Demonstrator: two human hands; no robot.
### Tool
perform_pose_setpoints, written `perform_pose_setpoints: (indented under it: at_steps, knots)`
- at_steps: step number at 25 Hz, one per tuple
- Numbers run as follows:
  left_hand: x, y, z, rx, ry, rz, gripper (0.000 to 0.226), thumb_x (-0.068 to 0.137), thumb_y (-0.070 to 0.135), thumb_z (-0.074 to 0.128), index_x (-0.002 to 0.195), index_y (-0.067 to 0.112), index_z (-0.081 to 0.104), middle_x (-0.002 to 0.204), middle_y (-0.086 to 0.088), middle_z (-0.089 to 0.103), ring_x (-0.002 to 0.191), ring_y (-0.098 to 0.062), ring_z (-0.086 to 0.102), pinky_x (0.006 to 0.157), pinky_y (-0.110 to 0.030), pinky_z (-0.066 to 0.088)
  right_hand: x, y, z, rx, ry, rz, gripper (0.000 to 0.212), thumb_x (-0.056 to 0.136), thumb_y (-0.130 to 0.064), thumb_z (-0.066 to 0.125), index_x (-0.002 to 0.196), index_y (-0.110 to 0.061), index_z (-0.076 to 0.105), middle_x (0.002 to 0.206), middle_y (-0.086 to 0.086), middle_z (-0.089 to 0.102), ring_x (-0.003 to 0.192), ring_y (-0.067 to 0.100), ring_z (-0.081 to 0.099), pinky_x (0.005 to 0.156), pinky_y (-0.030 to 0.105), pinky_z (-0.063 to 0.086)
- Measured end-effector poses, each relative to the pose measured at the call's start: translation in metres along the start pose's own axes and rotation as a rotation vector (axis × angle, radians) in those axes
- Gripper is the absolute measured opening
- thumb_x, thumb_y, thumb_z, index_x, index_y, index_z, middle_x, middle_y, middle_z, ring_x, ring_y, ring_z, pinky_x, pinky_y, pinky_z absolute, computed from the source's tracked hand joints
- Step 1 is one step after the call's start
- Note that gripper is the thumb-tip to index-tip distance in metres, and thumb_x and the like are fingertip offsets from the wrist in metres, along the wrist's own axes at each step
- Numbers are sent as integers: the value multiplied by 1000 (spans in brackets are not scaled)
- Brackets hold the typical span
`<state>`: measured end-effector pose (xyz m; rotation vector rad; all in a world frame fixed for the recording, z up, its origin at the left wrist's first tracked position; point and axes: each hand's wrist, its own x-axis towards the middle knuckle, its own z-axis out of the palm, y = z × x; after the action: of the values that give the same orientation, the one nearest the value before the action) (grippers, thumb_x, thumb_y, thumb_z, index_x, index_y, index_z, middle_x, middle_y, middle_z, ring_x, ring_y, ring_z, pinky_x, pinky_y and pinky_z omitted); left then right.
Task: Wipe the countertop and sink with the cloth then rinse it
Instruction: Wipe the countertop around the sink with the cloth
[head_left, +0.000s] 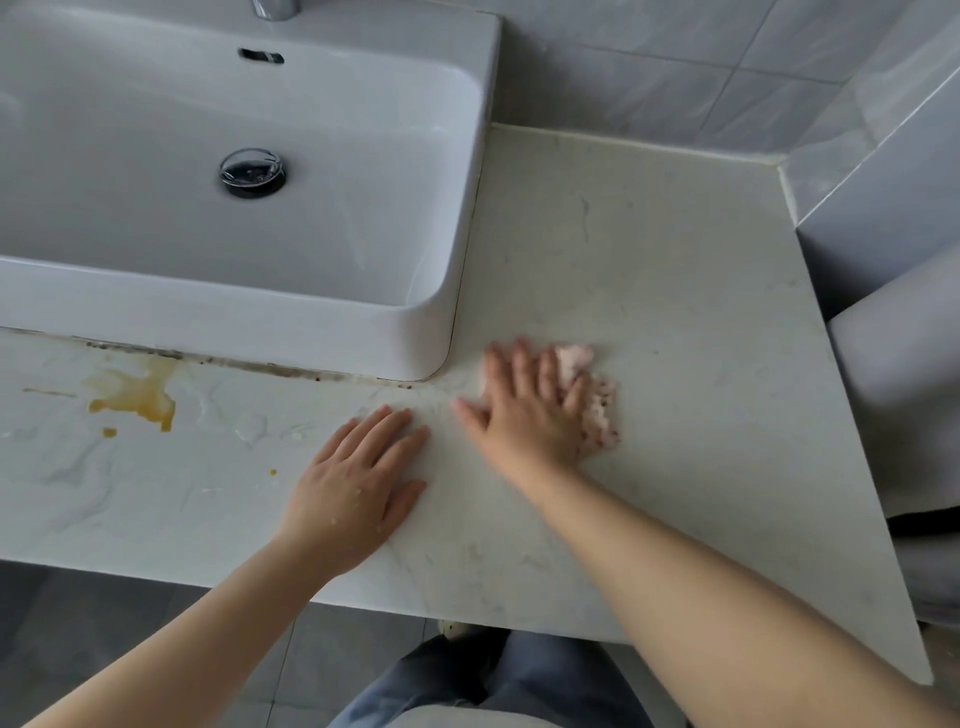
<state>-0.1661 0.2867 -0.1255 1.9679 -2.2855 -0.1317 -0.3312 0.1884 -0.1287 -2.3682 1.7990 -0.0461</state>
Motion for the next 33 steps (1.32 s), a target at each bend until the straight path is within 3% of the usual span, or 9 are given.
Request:
perform_pose_setpoints:
  at_steps: [4, 6, 8, 10, 14, 20, 23, 28, 33]
  knots:
    - [-6, -5, 3, 11, -17, -78, 51, 91, 51, 30, 127, 23, 54, 134, -8, 53, 130, -33, 40, 107, -40, 24, -64, 13, 4, -43, -95, -507, 71, 84, -66, 27, 142, -27, 40, 148, 1, 43, 137, 27, 38, 107, 55, 22]
    - [-8, -7, 2, 39, -48, -97, 58, 93, 57, 21, 130, 26, 53, 136, -8, 51, 131, -35, 39, 109, -41, 21, -32, 31, -2, -94, -29, -445, 74, 82, -65, 14, 145, -33, 33, 154, -2, 33, 142, 24, 28, 112, 53, 21]
    - [-8, -8, -1, 72, -86, -115, 63, 92, 61, 16, 132, 27, 49, 138, -6, 49, 132, -33, 38, 109, -42, 23, 8, 25, -3, -39, -10, -196, 80, 77, -64, 1, 148, -36, 22, 159, -3, 16, 146, 23, 12, 114, 53, 7]
    - [-9, -10, -3, 84, -112, -159, 66, 90, 65, 15, 135, 28, 45, 140, -5, 47, 133, -32, 37, 109, -46, 27, 12, 5, -1, -1, 49, -93, 72, 82, -61, 14, 142, -29, 39, 154, 4, 29, 141, 30, 25, 109, 59, 15]
    - [-18, -14, -5, 109, -152, -190, 71, 85, 70, 20, 137, 26, 41, 141, -5, 46, 133, -32, 38, 110, -46, 19, -38, 11, 13, 59, 191, -307, 47, 86, -47, 42, 118, -19, 62, 127, 10, 56, 117, 36, 54, 97, 58, 36]
    - [-16, -15, -13, 139, -191, -189, 76, 84, 74, 14, 135, 27, 46, 138, -3, 50, 128, -29, 46, 104, -55, 26, -6, 17, 6, -53, 324, -191, 49, 87, -37, 38, 129, -21, 58, 132, 2, 60, 131, 32, 45, 107, 63, 13]
    - [-15, -16, -10, 99, -192, -186, 76, 82, 74, 18, 136, 28, 44, 140, -3, 48, 129, -30, 44, 104, -53, 26, -23, 36, 13, -127, 235, -269, 50, 88, -40, 35, 133, -28, 53, 138, 2, 55, 131, 31, 46, 102, 69, 23]
    - [-15, -26, -12, -2, -231, -148, 90, 74, 83, 13, 144, 28, 31, 150, 1, 33, 139, -25, 25, 111, -43, 19, 11, -4, 3, -34, -4, -94, 51, 93, -45, 26, 144, -39, 33, 157, -4, 24, 145, 28, 18, 108, 65, 9]
    - [-15, -32, -25, -79, -370, -130, 126, 41, 96, 9, 138, 23, -24, 146, 14, -28, 135, -11, -30, 110, -27, -19, -78, 15, 12, -62, 61, -600, 55, 87, -46, 34, 140, -35, 40, 146, -4, 45, 134, 24, 43, 101, 46, 31]
